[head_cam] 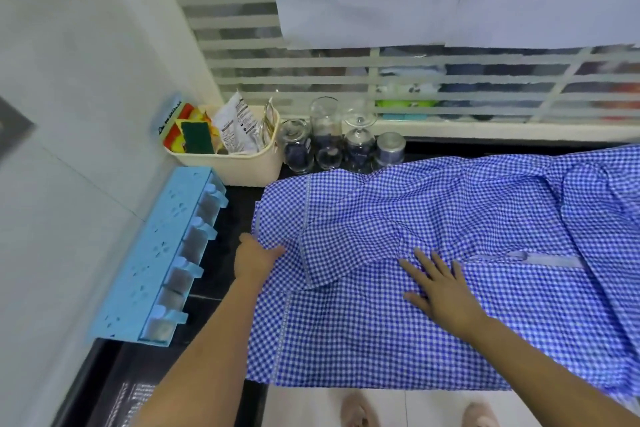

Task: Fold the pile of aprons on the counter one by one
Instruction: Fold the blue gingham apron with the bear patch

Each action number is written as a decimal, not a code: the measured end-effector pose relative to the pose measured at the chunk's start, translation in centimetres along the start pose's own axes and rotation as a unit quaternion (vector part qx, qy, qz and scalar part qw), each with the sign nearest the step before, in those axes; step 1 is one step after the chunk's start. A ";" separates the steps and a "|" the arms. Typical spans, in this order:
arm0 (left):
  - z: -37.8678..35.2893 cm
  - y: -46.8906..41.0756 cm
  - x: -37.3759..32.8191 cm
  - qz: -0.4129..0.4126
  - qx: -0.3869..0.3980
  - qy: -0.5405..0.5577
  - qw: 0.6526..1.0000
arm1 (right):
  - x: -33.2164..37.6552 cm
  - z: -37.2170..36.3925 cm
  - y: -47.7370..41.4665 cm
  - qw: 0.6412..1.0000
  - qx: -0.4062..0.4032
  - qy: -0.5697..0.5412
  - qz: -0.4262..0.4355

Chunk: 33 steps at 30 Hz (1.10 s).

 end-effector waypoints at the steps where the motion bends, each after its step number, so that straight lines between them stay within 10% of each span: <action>1: 0.7 0.1 -0.2 -0.007 -0.033 -0.030 0.999 | 0.2 -0.1 -0.1 1.000 0.004 -0.018 0.003; 7: 0.5 -2.2 -3.6 -0.019 0.014 0.024 0.999 | -4.1 4.2 0.6 0.965 -0.196 -0.153 -0.087; 15: 2.3 -3.7 -10.8 -0.040 0.104 0.127 0.986 | -4.1 5.8 0.4 0.964 -0.253 -0.068 -0.052; 25: 5.9 -1.1 -13.8 -0.224 -0.007 0.034 0.974 | -2.7 1.2 -2.1 0.994 -0.095 -0.048 -0.040; 33: 1.0 -1.2 0.3 0.072 -0.020 0.056 0.996 | -2.5 -0.5 -2.6 0.996 -0.038 -0.047 -0.069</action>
Point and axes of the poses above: each hand's wrist, its own y-axis away from the middle knuckle, its own z-axis out of the back of the hand, x = y × z, the point moved 10 cm from there along -y, towards the middle knuckle, and after that the axes turned 10 degrees about z, right-handed, at the moved point
